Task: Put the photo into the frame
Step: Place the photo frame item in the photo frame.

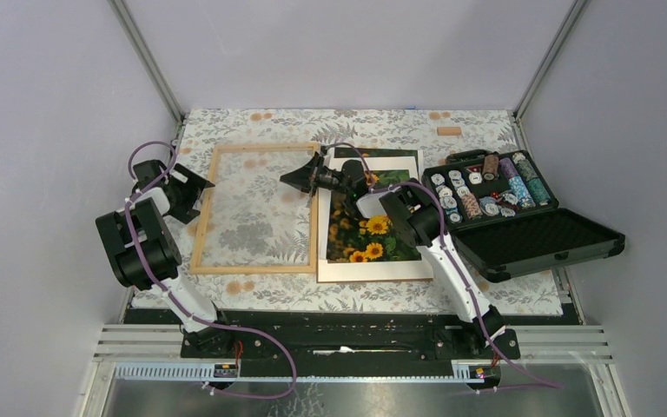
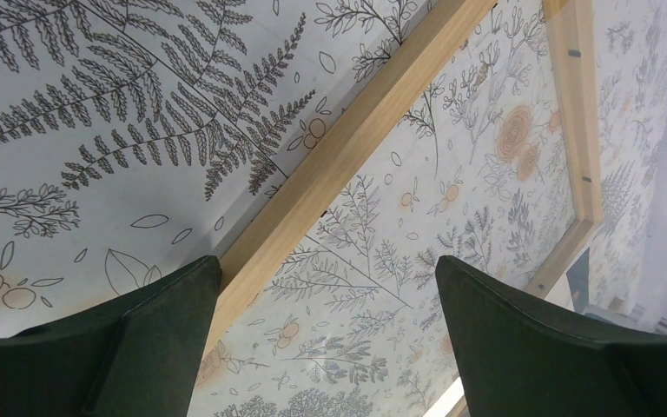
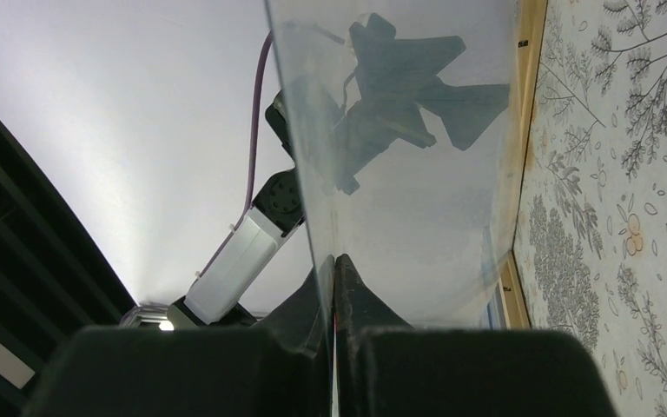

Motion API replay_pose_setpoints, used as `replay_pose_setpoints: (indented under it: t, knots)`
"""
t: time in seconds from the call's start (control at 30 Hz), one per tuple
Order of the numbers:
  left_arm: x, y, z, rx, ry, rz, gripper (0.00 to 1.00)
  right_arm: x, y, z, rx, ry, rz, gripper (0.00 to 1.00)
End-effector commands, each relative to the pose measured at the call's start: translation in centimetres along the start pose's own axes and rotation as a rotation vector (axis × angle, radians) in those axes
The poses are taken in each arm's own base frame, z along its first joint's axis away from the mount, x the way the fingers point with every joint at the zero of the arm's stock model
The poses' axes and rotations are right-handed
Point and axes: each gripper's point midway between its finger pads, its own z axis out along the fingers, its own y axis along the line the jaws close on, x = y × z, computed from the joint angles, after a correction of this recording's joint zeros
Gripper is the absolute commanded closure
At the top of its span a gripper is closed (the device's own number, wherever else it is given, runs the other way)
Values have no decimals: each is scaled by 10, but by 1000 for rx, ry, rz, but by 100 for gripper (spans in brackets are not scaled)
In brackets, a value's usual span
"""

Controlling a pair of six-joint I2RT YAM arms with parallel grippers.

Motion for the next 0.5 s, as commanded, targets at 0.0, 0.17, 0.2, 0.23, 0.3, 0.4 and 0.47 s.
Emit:
replay_pose_setpoints:
  t: [0.0,0.17,0.2,0.23,0.3,0.4,0.47]
  knots:
    - [-13,-13,-8,40,-40,19,1,22,79,-1,-146,48,-120,100]
    - [-12,-13,-8,37,-40,20,1,24,80,-4,-150,50,-118,100]
    - [-13,-13,-8,37,-42,20,1,24,81,-5,-155,51,-119,100]
    - [-13,-13,-8,37,-43,22,1,24,81,-5,-155,51,-114,100]
    - [-13,-13,-8,36,-43,23,1,24,80,-6,-154,50,-113,100]
    - [-12,-13,-8,36,-40,21,1,23,82,-5,-157,49,-115,100]
    - [-13,-13,-8,38,-42,21,1,24,83,-4,-157,48,-115,100]
